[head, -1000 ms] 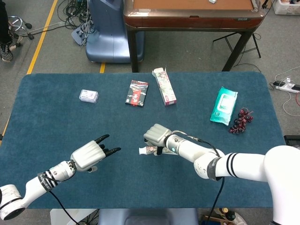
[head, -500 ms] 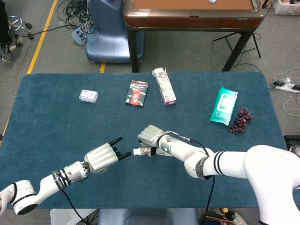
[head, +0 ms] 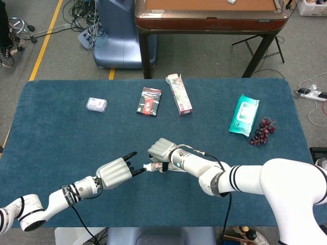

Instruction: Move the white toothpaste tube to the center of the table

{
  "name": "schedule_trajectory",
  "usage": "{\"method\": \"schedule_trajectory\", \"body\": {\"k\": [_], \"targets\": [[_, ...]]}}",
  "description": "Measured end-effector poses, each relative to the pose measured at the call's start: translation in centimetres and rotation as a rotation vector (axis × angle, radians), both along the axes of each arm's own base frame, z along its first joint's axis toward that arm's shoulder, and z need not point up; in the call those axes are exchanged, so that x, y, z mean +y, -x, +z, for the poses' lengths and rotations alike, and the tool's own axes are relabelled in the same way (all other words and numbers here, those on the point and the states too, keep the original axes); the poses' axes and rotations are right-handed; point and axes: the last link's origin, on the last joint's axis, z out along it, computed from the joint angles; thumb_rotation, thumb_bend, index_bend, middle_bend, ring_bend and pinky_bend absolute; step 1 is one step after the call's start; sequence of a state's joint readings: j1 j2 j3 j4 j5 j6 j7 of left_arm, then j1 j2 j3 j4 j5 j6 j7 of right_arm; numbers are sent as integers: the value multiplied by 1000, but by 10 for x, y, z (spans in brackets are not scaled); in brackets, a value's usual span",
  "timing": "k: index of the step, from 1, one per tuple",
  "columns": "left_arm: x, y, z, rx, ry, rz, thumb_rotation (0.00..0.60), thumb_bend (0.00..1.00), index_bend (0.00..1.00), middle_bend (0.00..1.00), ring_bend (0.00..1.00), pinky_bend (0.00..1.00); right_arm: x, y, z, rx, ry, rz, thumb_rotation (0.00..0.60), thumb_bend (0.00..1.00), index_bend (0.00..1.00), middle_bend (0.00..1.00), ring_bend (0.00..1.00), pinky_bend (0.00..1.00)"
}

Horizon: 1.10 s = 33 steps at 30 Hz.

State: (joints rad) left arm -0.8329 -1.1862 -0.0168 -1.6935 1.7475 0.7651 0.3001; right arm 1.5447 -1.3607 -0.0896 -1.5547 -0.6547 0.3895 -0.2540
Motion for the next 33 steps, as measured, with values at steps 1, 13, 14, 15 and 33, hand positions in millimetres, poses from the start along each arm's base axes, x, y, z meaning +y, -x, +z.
{"method": "schedule_trajectory", "body": {"k": [1, 13, 14, 15, 33], "targets": [[0, 0, -1, 3, -1, -2, 600, 111, 68, 508, 467, 33, 0, 0, 0, 0, -1, 1, 600, 1000, 917, 804, 697, 441], [1, 5, -3, 31, -5, 2, 600, 111, 68, 508, 468, 33, 1, 1, 0, -10, -8, -4, 600, 1000, 930, 808, 701, 441], [1, 6, -4, 32, -4, 3, 600, 111, 68, 508, 467, 33, 1, 2, 0, -12, -8, -6, 600, 1000, 931, 809, 701, 441], [0, 6, -4, 35, -4, 3, 600, 112, 68, 508, 467, 33, 1, 2, 0, -13, -8, -8, 600, 1000, 934, 811, 700, 441], [-1, 15, -9, 79, 2, 29, 600, 111, 68, 509, 467, 33, 0, 2, 2, -37, -10, -12, 600, 1000, 976, 835, 711, 441]]}}
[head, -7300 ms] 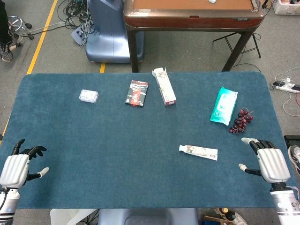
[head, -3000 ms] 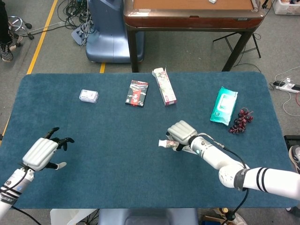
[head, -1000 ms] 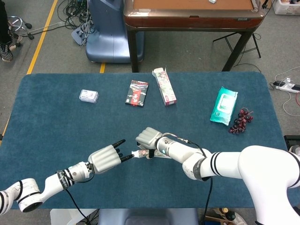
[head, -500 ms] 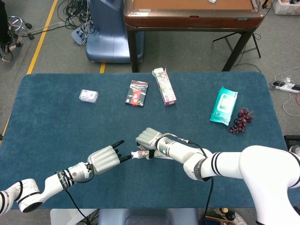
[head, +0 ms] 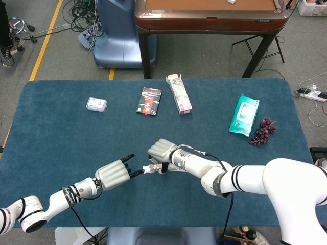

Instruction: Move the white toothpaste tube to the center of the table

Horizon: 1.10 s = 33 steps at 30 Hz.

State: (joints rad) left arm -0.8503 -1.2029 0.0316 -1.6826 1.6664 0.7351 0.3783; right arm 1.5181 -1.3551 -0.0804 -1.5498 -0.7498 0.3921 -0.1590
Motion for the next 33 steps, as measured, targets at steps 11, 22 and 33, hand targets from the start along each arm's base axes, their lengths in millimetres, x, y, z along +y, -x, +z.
{"method": "schedule_trajectory", "body": {"k": [11, 22, 33], "targets": [[-1, 2, -2, 8, 4, 15, 600, 112, 69, 508, 467, 33, 0, -1, 1, -20, 0, 1, 600, 1000, 1000, 851, 725, 441], [-1, -4, -5, -15, 13, 27, 600, 111, 85, 509, 467, 33, 1, -3, 2, -38, -2, -1, 600, 1000, 1000, 857, 734, 441], [2, -6, -7, -23, 15, 34, 600, 111, 79, 508, 466, 33, 3, -2, 2, -59, -13, -9, 600, 1000, 1000, 863, 737, 441]]}}
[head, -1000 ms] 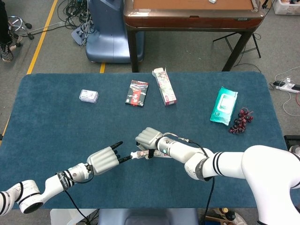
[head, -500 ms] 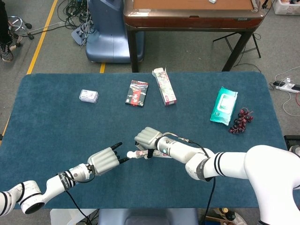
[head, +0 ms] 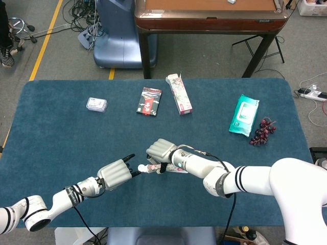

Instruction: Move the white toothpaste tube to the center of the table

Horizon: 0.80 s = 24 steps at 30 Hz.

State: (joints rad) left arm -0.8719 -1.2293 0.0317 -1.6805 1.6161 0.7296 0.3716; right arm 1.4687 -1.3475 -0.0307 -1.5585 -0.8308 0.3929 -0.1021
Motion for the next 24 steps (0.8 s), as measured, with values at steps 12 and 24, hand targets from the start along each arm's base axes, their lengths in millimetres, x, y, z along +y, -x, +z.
{"method": "schedule_trajectory", "body": {"k": [12, 24], "targets": [[-1, 0, -3, -2, 2, 2, 600, 111, 70, 508, 466, 33, -1, 5, 5, -39, 12, -11, 600, 1000, 1000, 863, 737, 441], [4, 17, 36, -32, -102, 82, 600, 111, 70, 508, 466, 34, -13, 31, 4, -75, 117, -1, 600, 1000, 1000, 818, 714, 442]]}}
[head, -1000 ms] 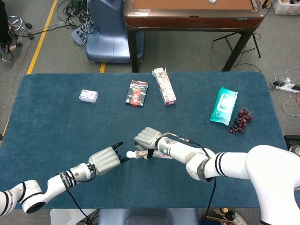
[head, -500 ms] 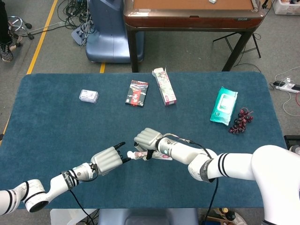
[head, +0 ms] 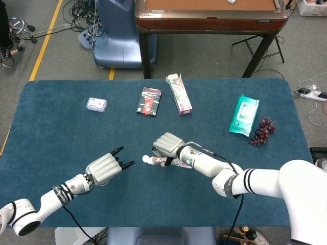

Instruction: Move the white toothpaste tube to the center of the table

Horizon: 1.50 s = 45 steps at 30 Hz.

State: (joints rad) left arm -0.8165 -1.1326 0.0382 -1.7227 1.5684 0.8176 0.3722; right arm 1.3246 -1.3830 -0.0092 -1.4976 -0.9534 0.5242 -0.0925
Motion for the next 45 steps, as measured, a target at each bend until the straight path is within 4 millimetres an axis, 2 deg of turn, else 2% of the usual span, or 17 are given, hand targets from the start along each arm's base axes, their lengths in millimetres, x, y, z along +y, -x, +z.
{"method": "schedule_trajectory", "body": {"k": [3, 10, 15, 18, 25, 27, 31, 37, 40, 45], "targets": [[0, 6, 10, -13, -25, 34, 600, 111, 70, 508, 466, 33, -3, 6, -3, 1, 17, 3, 600, 1000, 999, 779, 668, 438], [-6, 18, 22, -20, -48, 87, 600, 111, 70, 508, 465, 33, -2, 18, -16, 24, 28, 25, 600, 1000, 920, 707, 572, 401], [-10, 22, 25, -21, -55, 102, 600, 112, 70, 509, 465, 33, 0, 23, -26, 25, 38, 42, 600, 989, 738, 612, 507, 373], [-10, 23, 26, -24, -60, 109, 600, 111, 70, 508, 465, 33, 0, 24, -27, 32, 49, 57, 600, 838, 587, 522, 452, 358], [-12, 26, 27, -33, -64, 124, 600, 111, 70, 509, 465, 33, 0, 22, -22, 42, 92, 85, 600, 324, 126, 230, 235, 282], [-13, 27, 28, -40, -67, 132, 600, 112, 70, 509, 465, 33, 0, 19, -18, 29, 114, 88, 600, 230, 60, 168, 199, 269], [-12, 29, 31, -58, -78, 153, 600, 111, 70, 508, 465, 33, 3, 15, -3, -2, 157, 92, 600, 131, 0, 107, 169, 266], [-12, 37, 38, -108, -118, 205, 600, 111, 70, 507, 459, 33, 5, 22, 37, -47, 262, 65, 600, 92, 0, 109, 169, 266], [-13, 44, 45, -137, -160, 241, 600, 112, 70, 503, 458, 33, 6, 37, 64, -59, 341, 32, 600, 92, 0, 117, 169, 266], [-14, 62, 60, -201, -262, 329, 600, 111, 75, 497, 454, 33, 17, 79, 113, -55, 478, -59, 600, 92, 0, 145, 170, 266]]}}
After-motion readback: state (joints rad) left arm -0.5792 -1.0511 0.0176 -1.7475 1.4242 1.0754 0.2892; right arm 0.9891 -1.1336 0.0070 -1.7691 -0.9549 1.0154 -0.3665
